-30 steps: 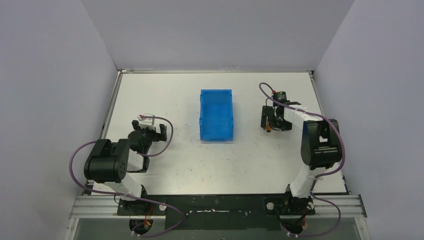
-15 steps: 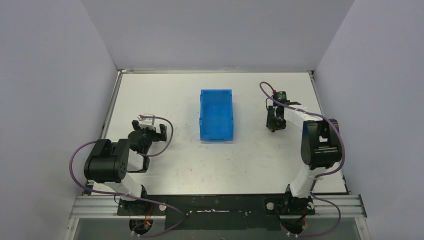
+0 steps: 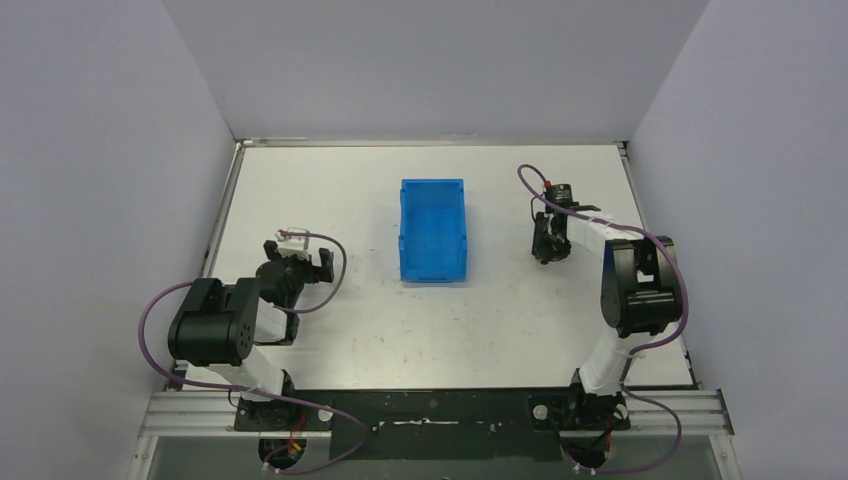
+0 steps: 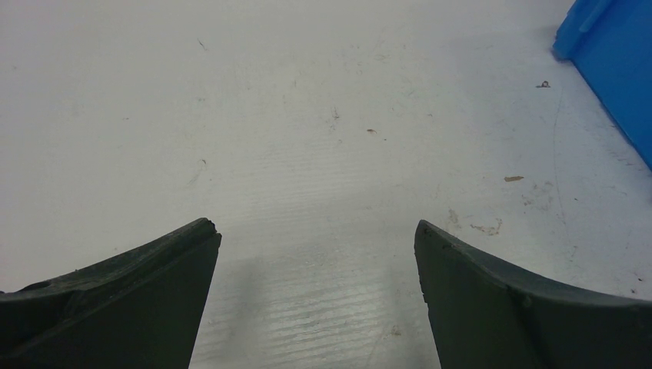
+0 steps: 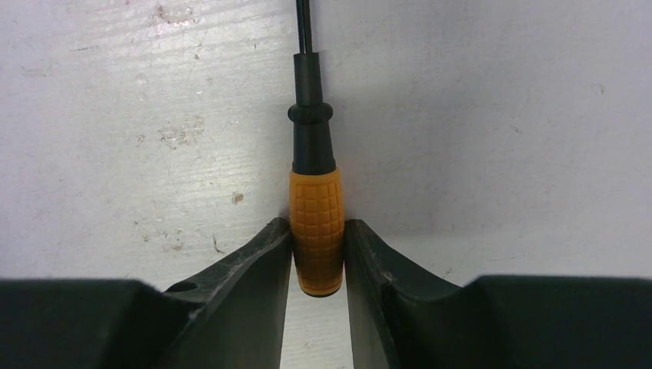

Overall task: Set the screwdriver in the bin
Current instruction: Pick up the screwdriver from the center of the board.

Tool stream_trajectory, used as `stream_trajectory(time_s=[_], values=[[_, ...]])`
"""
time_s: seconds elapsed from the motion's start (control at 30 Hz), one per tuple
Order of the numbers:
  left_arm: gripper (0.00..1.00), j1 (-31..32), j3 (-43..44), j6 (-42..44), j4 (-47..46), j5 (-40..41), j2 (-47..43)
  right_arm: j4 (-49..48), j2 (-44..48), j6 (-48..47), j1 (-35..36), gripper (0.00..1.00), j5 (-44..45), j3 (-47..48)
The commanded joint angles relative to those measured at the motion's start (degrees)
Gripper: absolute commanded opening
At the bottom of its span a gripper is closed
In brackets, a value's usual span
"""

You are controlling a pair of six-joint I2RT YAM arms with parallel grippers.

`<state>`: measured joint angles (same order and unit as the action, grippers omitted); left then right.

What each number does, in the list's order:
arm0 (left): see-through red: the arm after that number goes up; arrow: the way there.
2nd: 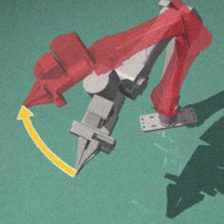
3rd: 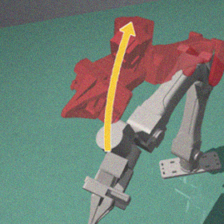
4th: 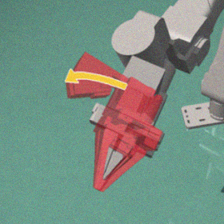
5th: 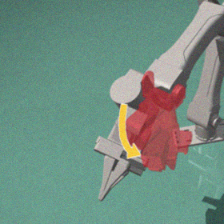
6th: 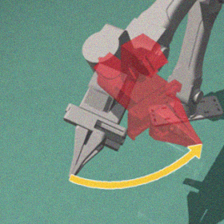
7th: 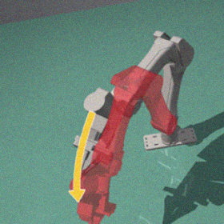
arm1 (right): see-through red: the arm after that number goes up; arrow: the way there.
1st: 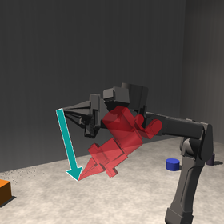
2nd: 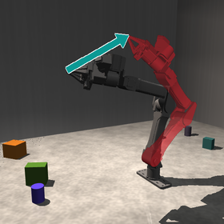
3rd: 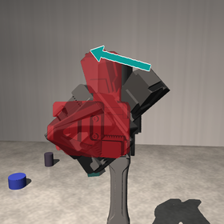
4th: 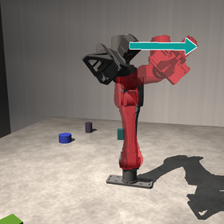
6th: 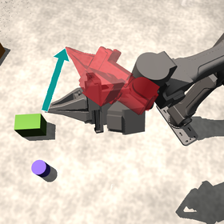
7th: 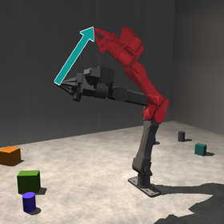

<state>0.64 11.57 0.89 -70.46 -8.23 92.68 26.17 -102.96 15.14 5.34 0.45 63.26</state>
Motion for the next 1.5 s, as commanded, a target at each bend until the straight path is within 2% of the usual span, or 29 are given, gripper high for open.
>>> stream_trajectory(time_s=[0.0, 0.2, 0.4, 0.9, 1.47], values=[[0.97, -0.3, 1.3, 0.7, -1.1, -0.6, -0.9, -0.9, -1.4, -0.7, 0.4, 0.28, 0.0, 0.0], [0.97, -0.4, 1.3, 0.7, -0.8, -0.6, -1.0, 0.2, 0.1, -0.7, 0.4, 0.08, 0.6, 0.6], [0.97, -0.3, 1.3, 0.8, -0.8, -0.5, -1.0, 4.1, 3.0, 0.3, 0.5, 0.0, 1.7, 3.1], [0.97, -0.3, 1.4, 0.9, -0.1, -0.3, -1.2, 16.2, 11.0, 1.3, 1.4, 0.0, 3.1, 13.5], [0.97, -0.4, 1.2, 0.6, -2.2, -0.5, -0.4, 22.4, 13.8, 1.4, 1.8, 0.0, 4.3, 19.9]])
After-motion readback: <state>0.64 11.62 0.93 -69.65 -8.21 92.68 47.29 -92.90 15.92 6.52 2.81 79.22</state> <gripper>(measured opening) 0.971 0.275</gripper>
